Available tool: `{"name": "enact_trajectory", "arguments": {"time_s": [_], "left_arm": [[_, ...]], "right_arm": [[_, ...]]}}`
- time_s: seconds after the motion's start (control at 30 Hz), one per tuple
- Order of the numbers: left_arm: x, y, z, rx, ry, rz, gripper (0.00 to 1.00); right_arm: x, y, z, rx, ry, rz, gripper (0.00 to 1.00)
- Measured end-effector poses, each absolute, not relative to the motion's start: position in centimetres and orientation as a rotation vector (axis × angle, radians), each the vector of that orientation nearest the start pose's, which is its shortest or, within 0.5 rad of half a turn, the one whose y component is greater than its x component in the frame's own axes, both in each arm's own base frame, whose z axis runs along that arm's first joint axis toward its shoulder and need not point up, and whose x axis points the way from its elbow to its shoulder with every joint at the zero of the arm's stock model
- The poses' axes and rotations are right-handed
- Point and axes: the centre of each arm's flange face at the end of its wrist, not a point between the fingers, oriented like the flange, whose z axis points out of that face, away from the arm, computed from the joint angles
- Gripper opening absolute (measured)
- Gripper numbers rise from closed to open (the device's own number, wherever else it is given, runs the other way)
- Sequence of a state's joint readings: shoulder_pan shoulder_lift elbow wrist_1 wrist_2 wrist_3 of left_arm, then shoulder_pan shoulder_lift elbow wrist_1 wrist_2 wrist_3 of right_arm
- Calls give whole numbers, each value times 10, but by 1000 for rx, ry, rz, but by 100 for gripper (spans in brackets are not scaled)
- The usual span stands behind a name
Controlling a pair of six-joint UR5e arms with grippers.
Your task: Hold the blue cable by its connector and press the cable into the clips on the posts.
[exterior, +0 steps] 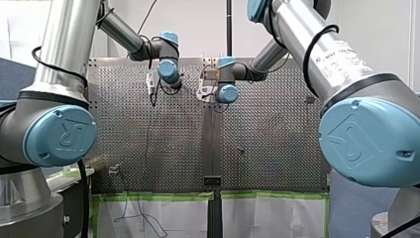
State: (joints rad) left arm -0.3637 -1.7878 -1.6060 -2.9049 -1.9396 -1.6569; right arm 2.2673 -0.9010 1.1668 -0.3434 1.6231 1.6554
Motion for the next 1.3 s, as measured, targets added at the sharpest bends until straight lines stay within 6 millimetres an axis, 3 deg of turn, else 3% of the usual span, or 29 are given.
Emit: {"name": "enact_trajectory", "arguments": {"time_s": [0.27,1.03,1.1,1.17,1.2,1.27,1.3], "left_arm": [[499,-294,357,-55,1611,-26,100],[510,-293,366,-97,1510,-13,100],[510,-293,366,-99,1508,-3,95],[510,-293,366,-99,1507,2,70],[510,-293,367,-99,1505,4,70],[510,-294,367,-99,1499,3,36],[510,-294,368,-99,1494,2,36]], "right_arm": [[579,-493,300,1578,-878,1780,0],[580,-491,298,1583,-876,1770,0],[580,-491,298,1584,-876,1769,0],[580,-491,297,1585,-876,1769,0],[581,-491,297,1586,-875,1769,0],[581,-490,297,1588,-875,1769,0],[581,-490,297,1589,-875,1769,0]]}}
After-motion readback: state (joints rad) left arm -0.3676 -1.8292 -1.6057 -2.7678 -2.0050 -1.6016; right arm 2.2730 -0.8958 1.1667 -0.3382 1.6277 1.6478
